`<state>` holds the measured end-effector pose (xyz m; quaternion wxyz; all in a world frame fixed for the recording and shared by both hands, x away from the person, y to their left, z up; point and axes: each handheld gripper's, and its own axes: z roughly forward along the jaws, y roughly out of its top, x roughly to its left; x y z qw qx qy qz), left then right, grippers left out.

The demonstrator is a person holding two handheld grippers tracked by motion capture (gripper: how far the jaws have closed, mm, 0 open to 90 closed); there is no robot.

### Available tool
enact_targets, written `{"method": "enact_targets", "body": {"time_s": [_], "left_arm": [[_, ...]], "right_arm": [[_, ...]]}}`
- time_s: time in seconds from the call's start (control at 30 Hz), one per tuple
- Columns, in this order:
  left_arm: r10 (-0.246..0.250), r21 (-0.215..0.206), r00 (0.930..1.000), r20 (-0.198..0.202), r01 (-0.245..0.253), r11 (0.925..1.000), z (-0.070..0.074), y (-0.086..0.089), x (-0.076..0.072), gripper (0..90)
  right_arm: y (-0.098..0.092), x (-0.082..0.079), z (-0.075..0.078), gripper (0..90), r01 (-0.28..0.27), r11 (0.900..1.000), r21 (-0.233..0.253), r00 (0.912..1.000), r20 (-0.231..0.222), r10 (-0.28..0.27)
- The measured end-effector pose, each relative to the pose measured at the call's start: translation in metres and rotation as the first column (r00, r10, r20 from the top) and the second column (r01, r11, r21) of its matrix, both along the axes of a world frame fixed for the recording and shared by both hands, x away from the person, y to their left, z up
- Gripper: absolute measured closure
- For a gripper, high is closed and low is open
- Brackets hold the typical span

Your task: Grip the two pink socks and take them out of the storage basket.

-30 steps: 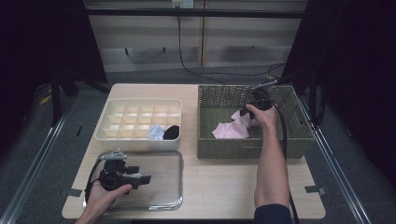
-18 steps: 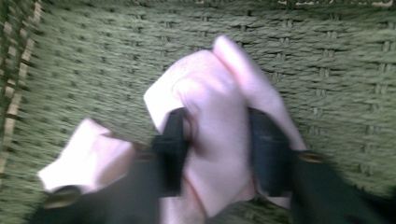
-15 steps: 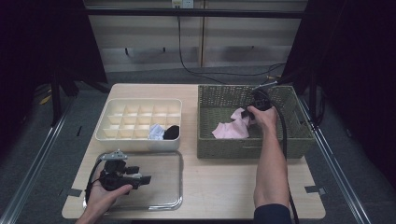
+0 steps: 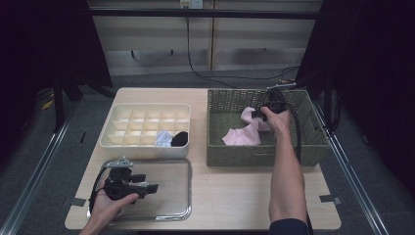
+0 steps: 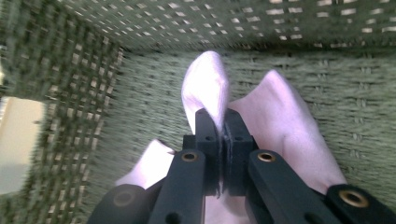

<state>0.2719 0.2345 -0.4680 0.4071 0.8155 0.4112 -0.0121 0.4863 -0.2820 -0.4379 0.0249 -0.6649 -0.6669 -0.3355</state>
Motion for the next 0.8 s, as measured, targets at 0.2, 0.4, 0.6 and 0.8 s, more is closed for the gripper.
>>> {"method": "enact_targets", "body": {"time_s": [0.2, 0.4, 0.6, 0.8], "left_arm": [[0.0, -0.002, 1.0, -0.001, 0.0, 1.0, 0.0, -0.001, 0.0, 26.3], [0.0, -0.001, 1.0, 0.002, 0.0, 1.0, 0.001, -0.001, 0.0, 26.3], [0.0, -0.004, 1.0, 0.007, 0.0, 1.0, 0.001, -0.001, 0.0, 26.4], [-0.002, -0.011, 1.0, 0.005, 0.003, 0.9999, 0.001, -0.002, -0.001, 26.5]], "right_arm": [[0.0, -0.006, 0.012, 87.4, -0.014, 0.999, 0.043, 0.9988, 0.047, 0.012], [0.001, -0.016, 0.028, 87.5, -0.039, 0.995, 0.091, 0.9939, 0.107, 0.029], [0.002, -0.026, 0.043, 87.5, -0.06, 0.991, 0.12, 0.987, 0.156, 0.041], [0.001, -0.033, 0.053, 87.5, -0.077, 0.987, 0.144, 0.9811, 0.187, 0.049]]}}
